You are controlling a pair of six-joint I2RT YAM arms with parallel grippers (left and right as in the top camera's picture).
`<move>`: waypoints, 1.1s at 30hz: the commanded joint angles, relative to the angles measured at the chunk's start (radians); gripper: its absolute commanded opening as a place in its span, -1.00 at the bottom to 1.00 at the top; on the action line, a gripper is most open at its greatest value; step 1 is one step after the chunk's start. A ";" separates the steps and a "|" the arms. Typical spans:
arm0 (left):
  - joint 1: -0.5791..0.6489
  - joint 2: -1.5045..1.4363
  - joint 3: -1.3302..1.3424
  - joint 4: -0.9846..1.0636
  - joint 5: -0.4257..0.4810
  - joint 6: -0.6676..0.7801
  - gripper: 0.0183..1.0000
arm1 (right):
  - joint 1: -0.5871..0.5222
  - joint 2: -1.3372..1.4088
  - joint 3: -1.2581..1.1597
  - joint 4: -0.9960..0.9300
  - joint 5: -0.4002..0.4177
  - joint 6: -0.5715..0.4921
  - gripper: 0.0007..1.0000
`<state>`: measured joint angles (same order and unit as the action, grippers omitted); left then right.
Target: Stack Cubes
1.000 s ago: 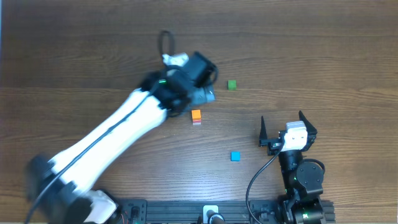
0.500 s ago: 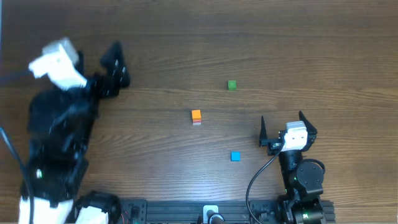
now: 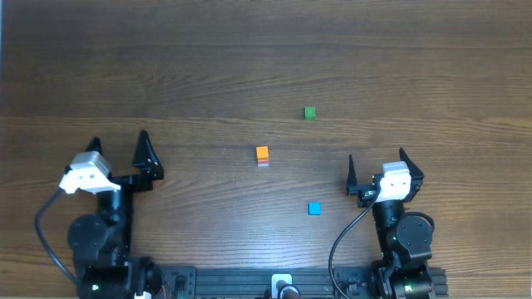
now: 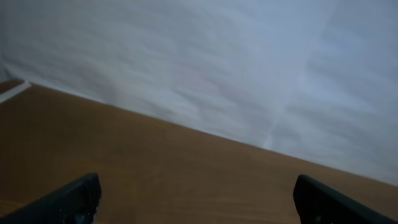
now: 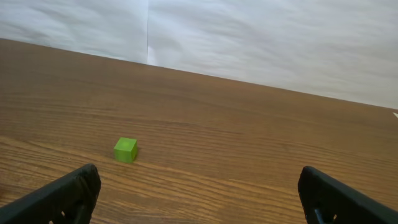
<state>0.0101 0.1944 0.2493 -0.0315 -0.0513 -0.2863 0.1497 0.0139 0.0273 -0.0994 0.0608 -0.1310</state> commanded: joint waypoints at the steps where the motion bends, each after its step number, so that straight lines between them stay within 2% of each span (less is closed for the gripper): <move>1: 0.006 -0.104 -0.135 0.058 0.018 0.021 1.00 | 0.004 -0.008 -0.009 0.003 -0.008 0.002 0.99; 12: 0.053 -0.192 -0.243 0.032 0.018 0.017 1.00 | 0.004 -0.008 -0.009 0.003 -0.008 0.002 0.98; 15: 0.056 -0.192 -0.243 -0.043 0.018 0.018 1.00 | 0.004 -0.008 -0.009 0.003 -0.008 0.002 0.98; 33: 0.056 -0.192 -0.243 -0.038 0.018 0.018 1.00 | 0.004 -0.008 -0.009 0.003 -0.008 0.002 0.99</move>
<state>0.0605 0.0109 0.0101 -0.0708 -0.0471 -0.2829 0.1497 0.0139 0.0273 -0.0994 0.0608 -0.1307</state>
